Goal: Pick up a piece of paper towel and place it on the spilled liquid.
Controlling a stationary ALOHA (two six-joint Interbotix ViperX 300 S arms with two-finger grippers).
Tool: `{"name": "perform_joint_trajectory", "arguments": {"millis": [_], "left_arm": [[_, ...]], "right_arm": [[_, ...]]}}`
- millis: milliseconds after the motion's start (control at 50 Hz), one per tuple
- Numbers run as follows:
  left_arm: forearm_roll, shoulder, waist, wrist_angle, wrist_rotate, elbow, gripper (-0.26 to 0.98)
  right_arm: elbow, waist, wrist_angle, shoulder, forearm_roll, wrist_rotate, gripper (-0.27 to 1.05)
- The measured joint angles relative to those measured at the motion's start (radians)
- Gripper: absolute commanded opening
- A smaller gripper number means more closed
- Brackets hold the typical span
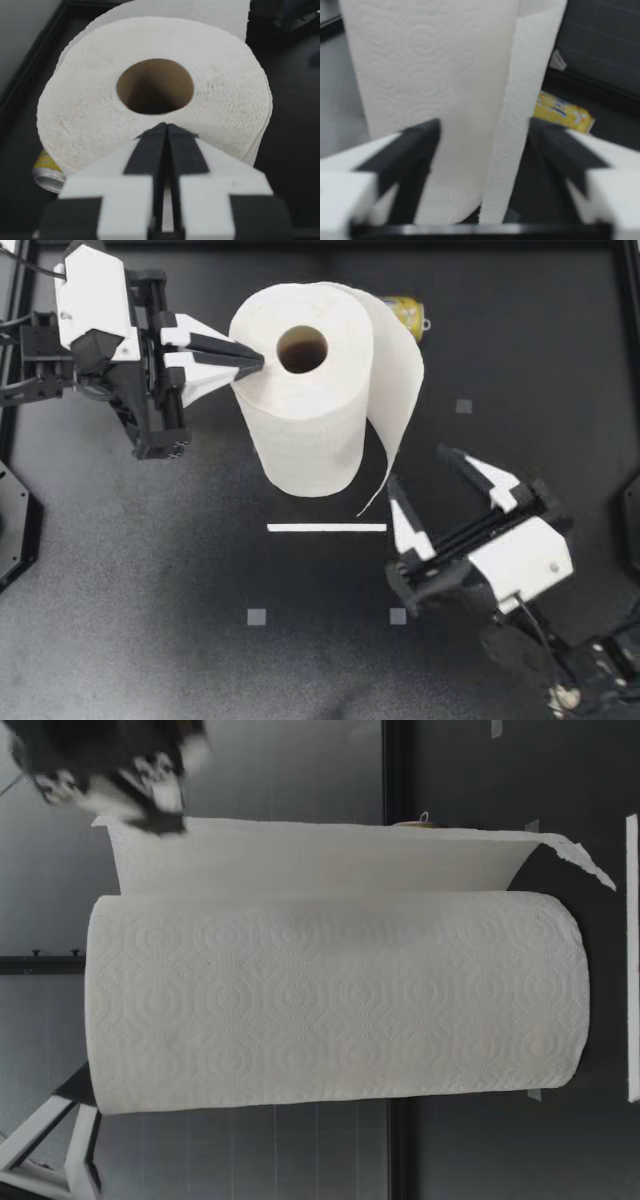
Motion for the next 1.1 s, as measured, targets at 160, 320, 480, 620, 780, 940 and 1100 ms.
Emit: {"name": "perform_joint_trajectory", "arguments": {"millis": [160,320,480,620,780,940,1100], "left_arm": [[0.002,0.000,0.002,0.000,0.000,0.000,0.12],[0.002,0.000,0.002,0.000,-0.002,0.003,0.12],[0.002,0.000,0.002,0.000,-0.003,0.006,0.12],[0.002,0.000,0.002,-0.002,-0.002,0.008,0.12],[0.002,0.006,0.002,-0.002,-0.003,0.003,0.12],[0.000,0.014,0.002,-0.002,-0.005,-0.002,0.12],[0.000,0.018,0.002,-0.002,-0.005,-0.003,0.12]], "right_arm": [[-0.015,-0.054,0.000,0.038,0.002,0.017,0.80],[-0.017,-0.112,0.002,0.049,0.002,0.018,0.80],[-0.017,-0.166,0.003,0.049,-0.002,0.017,0.79],[-0.017,-0.206,0.002,0.048,-0.006,0.017,0.79],[-0.017,-0.229,0.003,0.049,-0.040,0.017,0.72],[-0.017,-0.232,0.003,0.049,-0.083,0.017,0.48],[-0.017,-0.236,0.003,0.049,-0.109,0.017,0.26]]}}
